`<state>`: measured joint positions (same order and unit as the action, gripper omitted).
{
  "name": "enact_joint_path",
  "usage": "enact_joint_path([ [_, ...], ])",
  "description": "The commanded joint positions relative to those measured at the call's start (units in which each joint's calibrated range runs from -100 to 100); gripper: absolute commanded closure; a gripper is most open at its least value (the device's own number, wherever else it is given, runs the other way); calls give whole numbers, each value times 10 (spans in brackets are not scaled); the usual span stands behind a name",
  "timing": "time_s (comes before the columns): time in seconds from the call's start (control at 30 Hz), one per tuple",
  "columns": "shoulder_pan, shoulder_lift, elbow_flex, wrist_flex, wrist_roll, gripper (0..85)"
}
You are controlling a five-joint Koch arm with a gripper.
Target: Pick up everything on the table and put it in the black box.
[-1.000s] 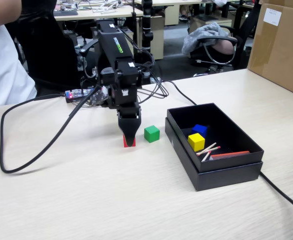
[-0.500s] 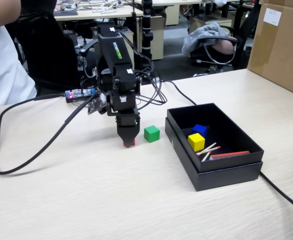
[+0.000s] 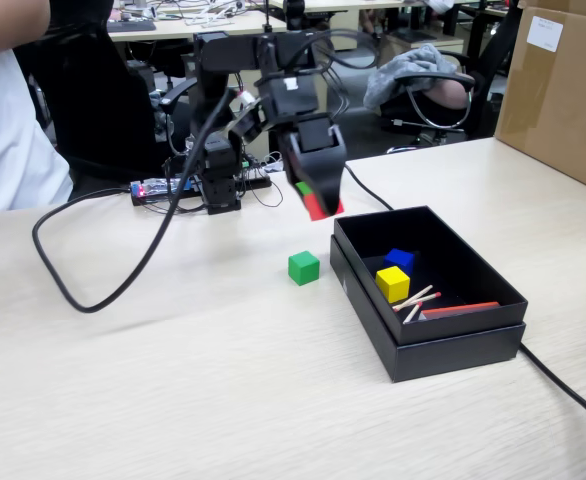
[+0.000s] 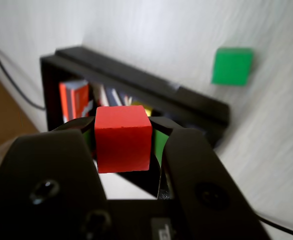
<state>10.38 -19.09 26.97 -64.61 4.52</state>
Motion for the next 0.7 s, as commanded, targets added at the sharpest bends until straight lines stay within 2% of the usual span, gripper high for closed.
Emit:
enact_joint_path([
  [0.0,23,61,76,-4,-6,846],
  [0.1,41,157,128,-7,-2,846],
  [0.17,57,334,200,-16,1,845],
  [0.33,68,413,242,-16,7,843],
  [0.37,69,412,241,-16,8,809],
  [0.47,71,401,217,-20,8,507],
  [0.5,71,390,206,-19,7,430],
  [0.53,72,379,201,-20,8,394],
  [0.67,70,287,196,-19,8,390],
])
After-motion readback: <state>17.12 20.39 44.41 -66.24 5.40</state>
